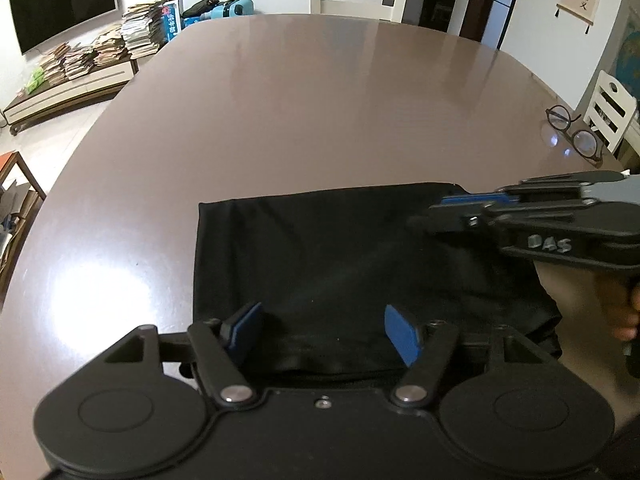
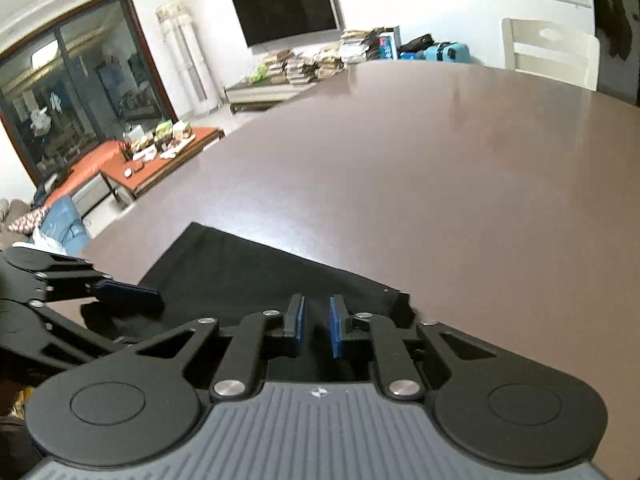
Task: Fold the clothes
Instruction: 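Grasp the garment corner with the right gripper beside the left gripper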
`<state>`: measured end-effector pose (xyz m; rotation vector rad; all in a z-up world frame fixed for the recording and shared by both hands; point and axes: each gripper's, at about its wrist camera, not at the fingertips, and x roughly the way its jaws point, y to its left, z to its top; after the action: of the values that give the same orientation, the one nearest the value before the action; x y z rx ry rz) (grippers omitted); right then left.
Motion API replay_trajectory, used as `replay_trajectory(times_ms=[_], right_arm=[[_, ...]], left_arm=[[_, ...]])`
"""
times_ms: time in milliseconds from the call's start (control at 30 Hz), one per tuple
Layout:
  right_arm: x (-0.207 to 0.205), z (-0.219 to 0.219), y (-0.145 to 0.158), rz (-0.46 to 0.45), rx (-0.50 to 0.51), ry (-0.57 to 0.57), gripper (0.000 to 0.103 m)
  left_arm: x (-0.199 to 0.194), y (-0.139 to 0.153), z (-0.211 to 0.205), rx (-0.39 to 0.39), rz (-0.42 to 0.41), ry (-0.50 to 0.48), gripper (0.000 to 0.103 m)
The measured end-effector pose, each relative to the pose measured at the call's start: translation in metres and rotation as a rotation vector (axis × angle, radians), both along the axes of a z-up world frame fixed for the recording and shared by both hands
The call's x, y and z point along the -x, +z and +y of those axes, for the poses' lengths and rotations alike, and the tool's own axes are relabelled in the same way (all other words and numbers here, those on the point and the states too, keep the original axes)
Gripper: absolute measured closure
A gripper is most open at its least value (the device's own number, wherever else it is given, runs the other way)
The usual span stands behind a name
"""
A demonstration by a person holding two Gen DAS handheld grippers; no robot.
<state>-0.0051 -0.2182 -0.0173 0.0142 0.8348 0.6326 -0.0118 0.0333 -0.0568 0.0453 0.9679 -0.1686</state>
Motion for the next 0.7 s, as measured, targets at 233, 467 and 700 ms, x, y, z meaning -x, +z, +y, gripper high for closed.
replay_trajectory(times_ms=[233, 467, 700], right_arm=[[0.002, 0.001, -0.001, 0.012, -0.009, -0.016, 0.096], [-0.01, 0.037, 0.014, -0.019, -0.056, 0.099, 0.096], [-0.014, 0.089, 0.013, -0.003, -0.025, 0.242, 0.096]], left_arm=[[0.003, 0.004, 0.004, 0.012, -0.015, 0.021, 0.036], [0.01, 0.005, 0.023, 0.013, -0.03, 0.121, 0.036], [0.011, -0.004, 0.034, 0.034, 0.01, 0.189, 0.034]])
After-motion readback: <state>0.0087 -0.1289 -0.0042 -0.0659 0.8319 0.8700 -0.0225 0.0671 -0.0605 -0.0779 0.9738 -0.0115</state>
